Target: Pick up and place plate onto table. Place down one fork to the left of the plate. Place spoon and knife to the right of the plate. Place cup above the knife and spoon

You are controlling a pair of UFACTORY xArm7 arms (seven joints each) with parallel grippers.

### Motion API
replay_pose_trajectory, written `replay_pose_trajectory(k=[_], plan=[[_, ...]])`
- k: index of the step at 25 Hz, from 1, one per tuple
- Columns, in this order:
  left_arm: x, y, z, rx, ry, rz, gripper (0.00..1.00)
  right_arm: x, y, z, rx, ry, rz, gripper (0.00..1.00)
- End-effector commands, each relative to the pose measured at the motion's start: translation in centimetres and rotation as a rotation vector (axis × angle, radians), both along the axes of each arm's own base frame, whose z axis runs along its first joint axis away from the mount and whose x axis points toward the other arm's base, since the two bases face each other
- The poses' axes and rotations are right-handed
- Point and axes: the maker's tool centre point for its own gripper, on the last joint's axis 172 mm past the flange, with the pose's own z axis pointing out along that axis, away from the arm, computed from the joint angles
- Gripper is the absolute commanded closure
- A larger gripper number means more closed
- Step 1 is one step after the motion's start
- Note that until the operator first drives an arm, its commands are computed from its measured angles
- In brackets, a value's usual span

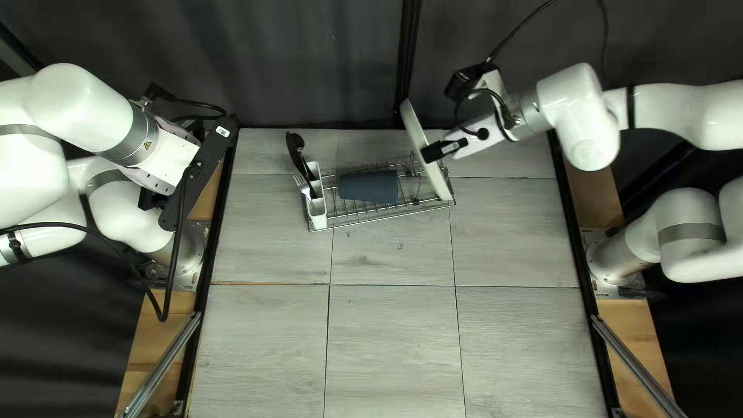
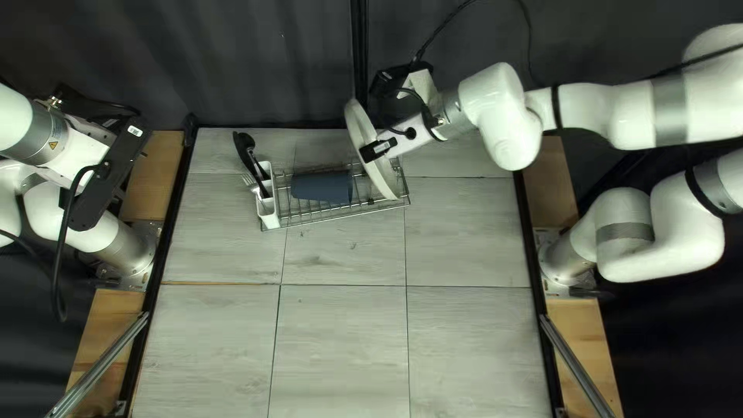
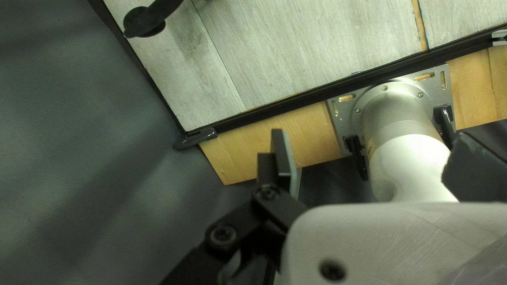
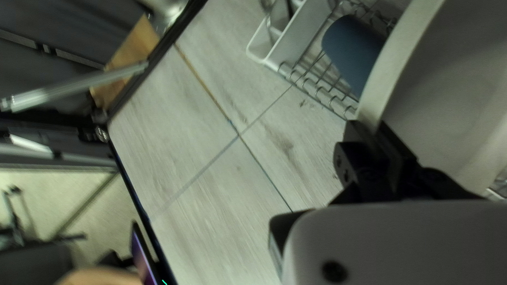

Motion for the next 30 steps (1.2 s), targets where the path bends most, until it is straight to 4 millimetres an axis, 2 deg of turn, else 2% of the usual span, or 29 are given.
replay_pose_trajectory(k=[1,4,6,7,8,9,10,11,23,24,26,29,30], plan=[[0.0,0.0,0.0,0.0,0.0,0.0,0.0,-1.7,5.1,1.4,-0.213,0.147,0.218,1.0],[0.0,0.0,0.0,0.0,0.0,0.0,0.0,-2.5,7.8,0.8,-0.313,0.253,0.322,1.0],[0.0,0.0,0.0,0.0,0.0,0.0,0.0,-3.6,11.4,-0.8,-0.399,0.361,0.44,1.0],[0.0,0.0,0.0,0.0,0.0,0.0,0.0,-3.8,12.4,-1.2,-0.421,0.389,0.474,1.0],[0.0,0.0,0.0,0.0,0.0,0.0,0.0,-4.2,14.8,-1.9,-0.464,0.442,0.548,1.0],[0.0,0.0,0.0,0.0,0.0,0.0,0.0,-4.5,15.9,-2.2,-0.486,0.466,0.584,1.0],[0.0,0.0,0.0,0.0,0.0,0.0,0.0,-5.1,18.1,-2.4,-0.534,0.509,0.658,1.0],[0.0,0.0,0.0,0.0,0.0,0.0,0.0,-5.5,19.0,-2.2,-0.566,0.534,0.701,1.0],[0.0,0.0,0.0,0.0,0.0,0.0,0.0,-6.0,19.2,-2.3,-0.598,0.547,0.721,1.0],[0.0,0.0,0.0,0.0,0.0,0.0,0.0,-5.5,19.9,-2.7,-0.598,0.551,0.732,1.0],[0.0,0.0,0.0,0.0,0.0,0.0,0.0,-4.2,22.5,-4.0,-0.619,0.56,0.79,1.0],[0.0,0.0,0.0,0.0,0.0,0.0,0.0,-3.6,24.8,-5.3,-0.654,0.562,0.853,1.0],[0.0,0.0,0.0,0.0,0.0,0.0,0.0,-3.5,26.3,-6.3,-0.68,0.562,0.887,1.0]])
